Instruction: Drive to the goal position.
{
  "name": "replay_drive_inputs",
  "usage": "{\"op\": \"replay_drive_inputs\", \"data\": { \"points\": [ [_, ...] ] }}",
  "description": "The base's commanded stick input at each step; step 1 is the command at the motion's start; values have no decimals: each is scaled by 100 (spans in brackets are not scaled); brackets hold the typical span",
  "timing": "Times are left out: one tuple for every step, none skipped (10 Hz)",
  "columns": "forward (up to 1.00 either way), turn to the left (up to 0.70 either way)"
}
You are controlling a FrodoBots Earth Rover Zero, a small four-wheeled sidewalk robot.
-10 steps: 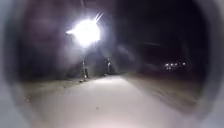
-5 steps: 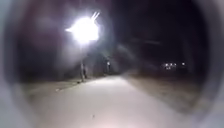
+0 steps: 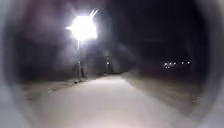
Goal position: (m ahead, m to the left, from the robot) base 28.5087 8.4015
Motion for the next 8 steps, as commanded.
{"op": "replay_drive_inputs", "data": {
  "points": [
    [70,0],
    [70,0],
    [70,0],
    [70,0],
    [70,0],
    [70,0],
    [70,0],
    [70,0]
  ]
}}
